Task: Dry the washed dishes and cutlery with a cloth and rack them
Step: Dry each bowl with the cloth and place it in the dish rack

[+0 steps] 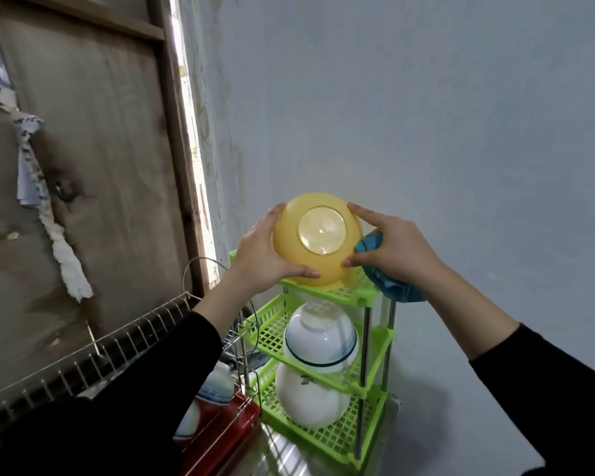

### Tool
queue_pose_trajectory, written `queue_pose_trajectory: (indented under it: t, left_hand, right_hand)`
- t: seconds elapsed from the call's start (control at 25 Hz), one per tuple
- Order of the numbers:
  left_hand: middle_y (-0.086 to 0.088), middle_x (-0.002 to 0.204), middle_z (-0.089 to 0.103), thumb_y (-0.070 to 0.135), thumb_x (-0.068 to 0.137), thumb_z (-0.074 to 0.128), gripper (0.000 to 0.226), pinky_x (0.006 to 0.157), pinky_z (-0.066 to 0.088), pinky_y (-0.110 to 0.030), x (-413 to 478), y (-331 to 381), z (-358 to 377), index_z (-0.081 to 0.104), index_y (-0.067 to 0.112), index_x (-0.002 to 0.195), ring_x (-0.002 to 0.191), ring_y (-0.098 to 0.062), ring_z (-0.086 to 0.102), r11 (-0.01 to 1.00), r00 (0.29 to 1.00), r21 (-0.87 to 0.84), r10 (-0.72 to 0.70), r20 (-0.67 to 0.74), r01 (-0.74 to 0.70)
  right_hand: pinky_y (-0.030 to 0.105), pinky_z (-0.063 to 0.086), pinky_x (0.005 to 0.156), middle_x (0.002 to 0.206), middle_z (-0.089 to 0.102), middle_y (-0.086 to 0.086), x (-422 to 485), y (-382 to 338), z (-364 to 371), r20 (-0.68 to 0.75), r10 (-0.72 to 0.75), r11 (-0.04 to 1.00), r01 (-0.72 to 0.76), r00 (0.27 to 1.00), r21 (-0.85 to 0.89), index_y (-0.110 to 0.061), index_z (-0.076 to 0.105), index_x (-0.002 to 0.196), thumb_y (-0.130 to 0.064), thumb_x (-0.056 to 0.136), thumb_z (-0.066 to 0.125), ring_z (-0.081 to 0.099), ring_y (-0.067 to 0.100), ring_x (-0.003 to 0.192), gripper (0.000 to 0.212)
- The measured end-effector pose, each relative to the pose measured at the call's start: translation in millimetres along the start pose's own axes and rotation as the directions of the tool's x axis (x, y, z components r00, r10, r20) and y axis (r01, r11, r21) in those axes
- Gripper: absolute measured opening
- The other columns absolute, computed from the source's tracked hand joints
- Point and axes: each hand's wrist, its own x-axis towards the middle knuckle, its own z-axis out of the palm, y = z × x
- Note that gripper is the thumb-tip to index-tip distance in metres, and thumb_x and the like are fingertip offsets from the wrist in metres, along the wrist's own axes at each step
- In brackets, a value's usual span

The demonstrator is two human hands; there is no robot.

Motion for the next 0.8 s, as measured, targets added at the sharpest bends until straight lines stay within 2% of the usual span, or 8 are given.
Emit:
queue_pose_trajectory:
  t: [0.12, 0.2, 0.28, 0.4, 0.48, 0.56, 0.68, 0.8]
  left_hand:
    - [0.013, 0.133, 0.044, 0.037, 0.049, 0.094, 0.117, 0.096, 0.029, -0.017, 7, -16, 10, 0.032, 0.027, 0.148, 0.119, -0.003, 0.037, 0.998, 0.999, -0.033, -0.046, 0.009, 0.047]
    - [0.008, 0.137, 0.049, 0.047, 0.048, 0.091, 0.116, 0.096, 0.033, -0.019, 10, -26, 18, 0.035, 0.027, 0.147, 0.122, -0.007, 0.042, 0.993, 0.995, -0.063, -0.101, 0.025, 0.102]
    - [0.005, 0.138, 0.052, 0.066, 0.039, 0.086, 0.123, 0.099, 0.038, -0.026, 11, -32, 25, 0.037, 0.03, 0.146, 0.126, -0.015, 0.046, 0.984, 0.985, -0.064, -0.162, 0.061, 0.166]
    - [0.001, 0.141, 0.051, 0.084, 0.038, 0.071, 0.127, 0.107, 0.036, -0.035, 10, -36, 35, 0.032, 0.032, 0.148, 0.13, -0.022, 0.044, 0.975, 0.971, 0.013, -0.224, 0.086, 0.223]
    - [-0.002, 0.144, 0.047, 0.09, 0.045, 0.063, 0.128, 0.112, 0.031, -0.039, 8, -36, 37, 0.025, 0.031, 0.151, 0.133, -0.026, 0.04, 0.97, 0.969, 0.094, -0.231, 0.088, 0.223]
    - [-0.005, 0.148, 0.043, 0.091, 0.051, 0.056, 0.126, 0.114, 0.027, -0.043, 8, -34, 37, 0.017, 0.029, 0.153, 0.136, -0.03, 0.037, 0.963, 0.966, 0.151, -0.238, 0.097, 0.222]
    - [-0.006, 0.154, 0.034, 0.085, 0.06, 0.049, 0.118, 0.116, 0.022, -0.046, 4, -31, 37, 0.014, 0.023, 0.154, 0.141, -0.028, 0.031, 0.965, 0.975, 0.185, -0.203, 0.087, 0.184]
    - [-0.007, 0.156, 0.03, 0.083, 0.066, 0.054, 0.111, 0.117, 0.022, -0.047, -9, -33, 37, 0.022, 0.02, 0.152, 0.144, -0.024, 0.025, 0.977, 0.988, 0.157, -0.149, 0.025, 0.144]
  right_hand:
    - [0.036, 0.046, 0.096, 0.116, 0.063, 0.0, 10, 10, 8, -0.007, -0.011, 0.999, 0.012, 1.0, 0.048, -0.044, 0.049, 0.137, -0.039, 0.064, 0.087, 0.056, 0.02, 0.114, 0.082]
    - [0.038, 0.049, 0.093, 0.104, 0.064, -0.003, 14, 15, 13, -0.018, -0.011, 0.998, 0.012, 1.0, 0.066, -0.043, 0.055, 0.132, -0.041, 0.067, 0.084, 0.06, 0.02, 0.107, 0.071]
    - [0.039, 0.051, 0.09, 0.101, 0.064, -0.005, 17, 19, 16, -0.003, 0.009, 0.999, -0.009, 1.0, 0.036, -0.042, 0.058, 0.129, -0.043, 0.07, 0.082, 0.061, 0.019, 0.103, 0.064]
    - [0.041, 0.049, 0.094, 0.116, 0.065, 0.0, 24, 21, 19, 0.121, 0.072, 0.991, -0.057, 0.99, -0.125, -0.042, 0.049, 0.137, -0.05, 0.072, 0.077, 0.059, 0.021, 0.11, 0.071]
    - [0.04, 0.048, 0.095, 0.124, 0.062, 0.001, 28, 17, 20, 0.193, 0.105, 0.966, -0.054, 0.975, -0.254, -0.04, 0.041, 0.143, -0.053, 0.072, 0.076, 0.056, 0.024, 0.116, 0.08]
    - [0.04, 0.047, 0.094, 0.125, 0.061, 0.002, 30, 14, 21, 0.206, 0.12, 0.955, -0.056, 0.971, -0.291, -0.039, 0.038, 0.145, -0.053, 0.071, 0.077, 0.055, 0.025, 0.117, 0.085]
    - [0.039, 0.048, 0.096, 0.124, 0.063, 0.003, 23, 13, 20, 0.161, 0.114, 0.975, -0.079, 0.98, -0.209, -0.037, 0.046, 0.141, -0.048, 0.068, 0.082, 0.057, 0.023, 0.116, 0.083]
    - [0.031, 0.046, 0.098, 0.124, 0.064, 0.002, 7, 13, 17, 0.035, 0.058, 0.998, -0.059, 0.998, 0.018, -0.03, 0.059, 0.131, -0.041, 0.066, 0.086, 0.057, 0.018, 0.117, 0.072]
